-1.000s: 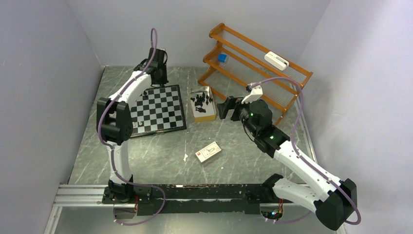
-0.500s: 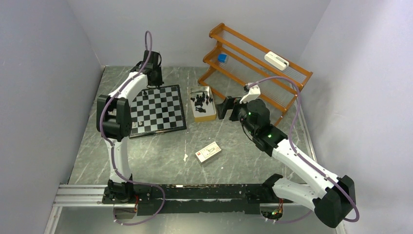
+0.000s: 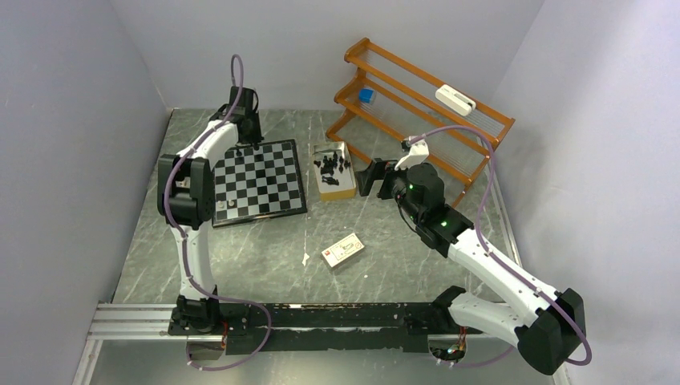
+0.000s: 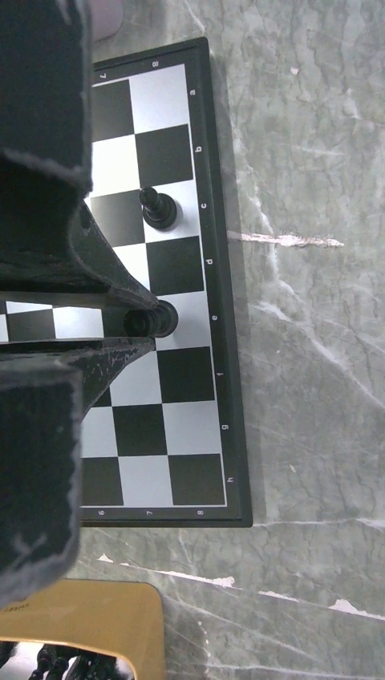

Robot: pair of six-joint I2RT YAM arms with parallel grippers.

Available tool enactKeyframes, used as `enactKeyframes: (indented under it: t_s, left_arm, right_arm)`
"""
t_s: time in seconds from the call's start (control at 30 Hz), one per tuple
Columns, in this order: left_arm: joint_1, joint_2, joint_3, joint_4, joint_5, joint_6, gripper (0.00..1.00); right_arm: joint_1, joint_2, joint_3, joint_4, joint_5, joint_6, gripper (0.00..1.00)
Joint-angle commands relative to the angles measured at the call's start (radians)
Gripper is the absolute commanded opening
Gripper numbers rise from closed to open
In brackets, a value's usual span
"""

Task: Set up the chess pieces on the board
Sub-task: Place the chess piece on the chessboard.

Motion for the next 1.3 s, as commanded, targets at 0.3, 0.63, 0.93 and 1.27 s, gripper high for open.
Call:
enactKeyframes:
  t_s: [0.3,0.63,0.93,1.27]
  left_arm:
    - [0.011,0.063,0.003,0.016,0.035,0.003,0.22]
    - [0.016,0.086,0.012,0.016,0.035,0.005,0.24]
    - [0.017,0.101,0.026,0.013,0.031,0.01,0.23]
    - [0.017,0.095,0.024,0.013,0.033,0.015,0.29]
  right_arm:
    - [-0.002,-0.012,0.004,0.033,0.015,-0.004,1.0]
    - [-0.002,-0.017,0.004,0.028,0.018,-0.005,1.0]
    - [-0.002,-0.026,0.0,0.03,0.024,-0.007,1.0]
    - [-0.002,-0.028,-0.004,0.029,0.028,-0.006,1.0]
